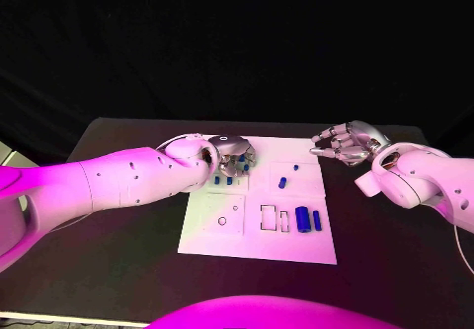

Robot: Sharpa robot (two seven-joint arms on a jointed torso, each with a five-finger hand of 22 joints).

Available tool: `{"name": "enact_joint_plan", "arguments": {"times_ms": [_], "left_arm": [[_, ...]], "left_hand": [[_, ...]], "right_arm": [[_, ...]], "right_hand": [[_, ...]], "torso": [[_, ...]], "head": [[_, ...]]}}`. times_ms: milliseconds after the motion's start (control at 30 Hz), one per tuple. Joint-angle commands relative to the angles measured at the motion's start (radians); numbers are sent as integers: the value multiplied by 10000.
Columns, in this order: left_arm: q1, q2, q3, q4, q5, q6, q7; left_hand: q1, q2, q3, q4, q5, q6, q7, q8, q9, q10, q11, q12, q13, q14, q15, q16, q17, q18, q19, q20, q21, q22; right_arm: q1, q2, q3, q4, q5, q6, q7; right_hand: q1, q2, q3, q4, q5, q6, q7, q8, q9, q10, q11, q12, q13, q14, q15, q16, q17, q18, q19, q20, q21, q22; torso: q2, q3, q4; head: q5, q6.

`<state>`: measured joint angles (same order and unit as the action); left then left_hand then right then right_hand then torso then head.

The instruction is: Assemble the parts on the task board

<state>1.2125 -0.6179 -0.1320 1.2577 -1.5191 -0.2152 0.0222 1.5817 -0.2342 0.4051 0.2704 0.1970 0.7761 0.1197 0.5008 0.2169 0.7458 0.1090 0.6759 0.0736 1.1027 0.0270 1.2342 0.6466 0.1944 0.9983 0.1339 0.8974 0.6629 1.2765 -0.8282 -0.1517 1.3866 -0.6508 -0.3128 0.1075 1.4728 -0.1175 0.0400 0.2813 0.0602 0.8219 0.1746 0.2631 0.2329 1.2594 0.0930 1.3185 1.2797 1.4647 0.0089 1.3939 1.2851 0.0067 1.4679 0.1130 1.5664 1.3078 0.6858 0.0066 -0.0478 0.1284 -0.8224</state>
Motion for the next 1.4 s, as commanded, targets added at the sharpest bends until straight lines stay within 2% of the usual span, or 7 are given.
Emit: {"name": "enact_joint_plan", "arguments": {"times_ms": [33, 367, 700, 800, 1033, 1200, 1400], "left_arm": [[-17, 23, -4, -26, -217, 348, -194], [-14, 79, 15, -114, -209, 300, -431], [-12, 71, 89, -149, -108, 397, -446], [-11, 73, 93, -149, -83, 399, -421], [-10, 88, 95, -177, -64, 371, -406], [-9, 89, 95, -207, -61, 253, -413], [-9, 99, 97, -229, -30, 177, -371]], "left_hand": [[40, -35, 239, -43, -31, 124, 8, -138, -9, 147, -25, -122, -32, 68, -3, 79, -1, -110, -108, -11, 135, 119], [-216, 30, 1031, -247, -41, 578, 131, -514, 58, 681, 24, -679, -84, 371, 79, 354, 114, -117, -201, 65, 545, 438], [-321, 51, 1299, -462, -53, 699, 175, -662, 118, 946, 50, -913, -64, 652, 121, 583, 409, -104, -191, 102, 725, 558], [-410, 98, 1384, -552, -64, 804, 185, -694, 168, 1174, 6, -939, -37, 813, 98, 727, 604, -102, -170, 94, 827, 636], [-473, 278, 1555, -933, -73, 1131, 191, -721, 341, 1801, -203, -878, 78, 1376, -66, 1148, 1382, -244, 378, -43, 1531, 1459], [-375, 447, 1713, -1347, -74, 1344, 215, -798, 476, 2208, -328, -831, 191, 1724, -187, 1356, 1826, -338, 736, -164, 1989, 1981], [-406, 412, 1858, -1626, -92, 1319, 246, -1004, 519, 2235, -290, -1036, 188, 1772, -176, 1359, 1827, -356, 735, -187, 2141, 2104]], "right_arm": [[-8, 1, 1, 17, -2, 96, 125], [-8, 7, 1, 18, -6, 99, 116], [-8, 8, 1, 20, -40, 100, 105], [-8, 10, 1, 19, -47, 104, 104], [-8, 9, 1, 19, -53, 104, 102], [-8, 6, 1, 20, -55, 101, 100], [-7, 2, 1, 23, -55, 96, 99]], "right_hand": [[60, 13, -48, 2, -5, -60, 17, 37, 11, -72, -2, -46, -3, -26, 55, -34, -1, -67, 1029, 38, 44, 2629], [60, 13, -48, 2, -5, -60, 17, 37, 11, -72, -2, -46, -3, -26, 55, -34, -1, -67, 1029, 38, 44, 2629], [60, 13, -48, 2, -5, -60, 17, 37, 11, -72, -2, -46, -3, -26, 55, -34, -1, -67, 1029, 38, 44, 2629], [72, 33, -48, 4, -3, -61, 15, 48, 12, -55, -4, -47, -6, -22, 53, -28, 11, -67, 1029, 36, 44, 2629], [72, 33, -48, 4, -3, -61, 15, 48, 12, -55, -4, -47, -6, -22, 53, -28, 11, -67, 1029, 36, 44, 2629], [72, 33, -48, 4, -3, -61, 15, 48, 12, -55, -4, -47, -6, -22, 53, -28, 11, -67, 1029, 36, 44, 2629], [72, 33, -48, 4, -3, -61, 15, 48, 12, -55, -4, -47, -6, -22, 53, -28, 11, -67, 1029, 36, 44, 2629]], "torso": [[-1, 1, 14], [4, -8, 9], [3, -7, 20], [-2, -5, 19], [-3, -5, 17], [-4, -5, 15], [-2, -3, 20]], "head": [[-7, -9], [-12, -10], [-30, -37], [-29, -51], [-21, -67], [-22, -74], [-29, -77]]}}
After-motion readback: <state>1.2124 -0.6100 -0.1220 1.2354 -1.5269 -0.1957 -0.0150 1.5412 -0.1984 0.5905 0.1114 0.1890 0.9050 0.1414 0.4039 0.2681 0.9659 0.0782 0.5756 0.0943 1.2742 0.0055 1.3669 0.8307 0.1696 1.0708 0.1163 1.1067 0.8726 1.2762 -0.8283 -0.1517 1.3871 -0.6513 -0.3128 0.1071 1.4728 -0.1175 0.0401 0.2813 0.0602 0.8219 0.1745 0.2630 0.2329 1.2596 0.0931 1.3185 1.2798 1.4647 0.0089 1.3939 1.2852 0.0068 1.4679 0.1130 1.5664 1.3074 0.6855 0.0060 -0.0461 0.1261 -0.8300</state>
